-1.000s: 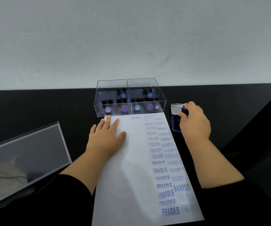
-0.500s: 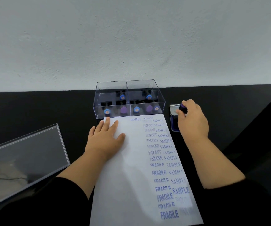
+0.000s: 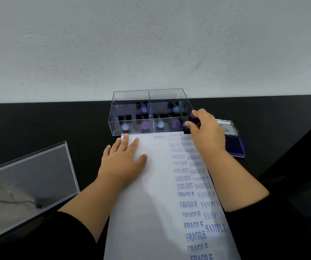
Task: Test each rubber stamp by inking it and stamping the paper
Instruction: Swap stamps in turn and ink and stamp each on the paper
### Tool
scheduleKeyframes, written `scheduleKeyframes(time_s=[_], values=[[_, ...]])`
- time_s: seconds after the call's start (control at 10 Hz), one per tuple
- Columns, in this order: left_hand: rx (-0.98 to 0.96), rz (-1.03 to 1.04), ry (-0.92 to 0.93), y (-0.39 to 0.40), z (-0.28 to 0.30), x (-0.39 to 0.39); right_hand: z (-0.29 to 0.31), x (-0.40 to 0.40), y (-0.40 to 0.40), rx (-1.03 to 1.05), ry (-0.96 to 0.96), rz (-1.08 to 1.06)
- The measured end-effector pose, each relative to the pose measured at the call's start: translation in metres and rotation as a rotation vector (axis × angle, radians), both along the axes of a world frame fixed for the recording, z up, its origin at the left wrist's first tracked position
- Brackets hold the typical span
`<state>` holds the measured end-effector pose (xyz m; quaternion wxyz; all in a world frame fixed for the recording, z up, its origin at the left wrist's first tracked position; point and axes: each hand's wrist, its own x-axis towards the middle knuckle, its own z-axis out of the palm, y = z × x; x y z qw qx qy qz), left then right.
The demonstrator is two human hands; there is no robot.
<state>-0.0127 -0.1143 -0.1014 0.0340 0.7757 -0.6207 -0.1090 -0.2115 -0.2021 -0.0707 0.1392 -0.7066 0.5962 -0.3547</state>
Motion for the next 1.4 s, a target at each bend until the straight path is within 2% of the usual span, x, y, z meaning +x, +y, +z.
scheduleKeyframes(time_s=[0.9, 1.0, 1.2, 1.4], values=[[0.002, 0.001, 0.003, -0.002, -0.002, 0.001, -0.007, 0.009, -0.001, 0.022, 0.104, -0.008], [-0.003, 0.002, 0.006, -0.001, -0.002, 0.001, -0.008, 0.008, -0.001, 0.027, 0.095, -0.007], [-0.023, 0.010, 0.025, 0.000, -0.002, 0.000, -0.002, -0.003, -0.003, -0.009, -0.077, -0.068], [-0.014, 0.015, 0.022, 0.000, -0.002, 0.000, 0.001, -0.020, -0.002, -0.015, -0.129, -0.127]])
